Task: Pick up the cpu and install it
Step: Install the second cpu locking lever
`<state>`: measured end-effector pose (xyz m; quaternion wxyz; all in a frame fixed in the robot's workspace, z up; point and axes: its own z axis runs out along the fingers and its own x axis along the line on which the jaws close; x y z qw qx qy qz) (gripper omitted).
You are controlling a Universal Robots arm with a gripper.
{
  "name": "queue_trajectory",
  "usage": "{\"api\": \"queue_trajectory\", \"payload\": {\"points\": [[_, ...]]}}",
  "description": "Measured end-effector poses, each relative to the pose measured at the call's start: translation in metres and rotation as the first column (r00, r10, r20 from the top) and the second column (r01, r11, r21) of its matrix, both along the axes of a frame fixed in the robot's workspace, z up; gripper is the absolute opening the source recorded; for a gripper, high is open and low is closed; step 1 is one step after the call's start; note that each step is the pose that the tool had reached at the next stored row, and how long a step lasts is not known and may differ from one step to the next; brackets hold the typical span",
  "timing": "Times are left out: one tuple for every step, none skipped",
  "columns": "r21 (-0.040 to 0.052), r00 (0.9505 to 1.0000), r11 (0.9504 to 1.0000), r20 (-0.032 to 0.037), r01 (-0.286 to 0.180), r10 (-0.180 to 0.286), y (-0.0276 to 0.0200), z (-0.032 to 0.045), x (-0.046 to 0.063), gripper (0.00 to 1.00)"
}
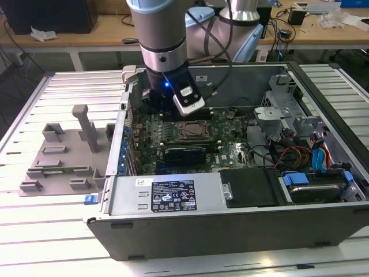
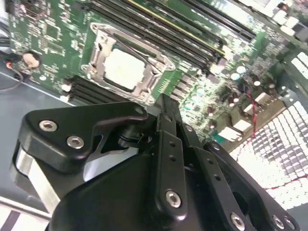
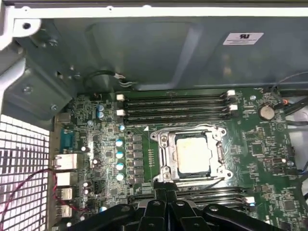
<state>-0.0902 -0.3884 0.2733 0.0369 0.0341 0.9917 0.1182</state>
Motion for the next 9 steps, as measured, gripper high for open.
{"api": "queue_trajectory", "payload": {"points": [[-0.0003, 1.0, 1.0, -0.0002, 0.001, -0.001, 0.0, 0.0, 0.005, 0.11], [-0.0002, 1.0, 1.0, -0.0001, 0.002, -0.002, 0.0, 0.0, 0.007, 0.11], [-0.0003, 1.0, 1.0, -0.0002, 0.003, -0.003, 0.0, -0.0001, 0.01, 0.11], [-0.0002, 1.0, 1.0, -0.0002, 0.004, -0.004, 0.0, -0.0003, 0.013, 0.11], [-0.0002, 1.0, 1.0, -0.0002, 0.004, -0.004, 0.0, -0.0004, 0.016, 0.11], [-0.0001, 1.0, 1.0, -0.0001, 0.004, -0.004, 0.0, -0.0008, 0.019, 0.11], [-0.0001, 1.0, 1.0, -0.0001, 0.004, -0.004, 0.0, -0.0022, 0.023, 0.11], [-0.0002, 1.0, 1.0, -0.0004, 0.004, -0.004, -0.0001, -0.0064, 0.025, 0.11], [-0.0002, 1.0, 1.0, -0.0004, 0.004, -0.004, -0.0004, -0.0087, 0.026, 0.11]]}}
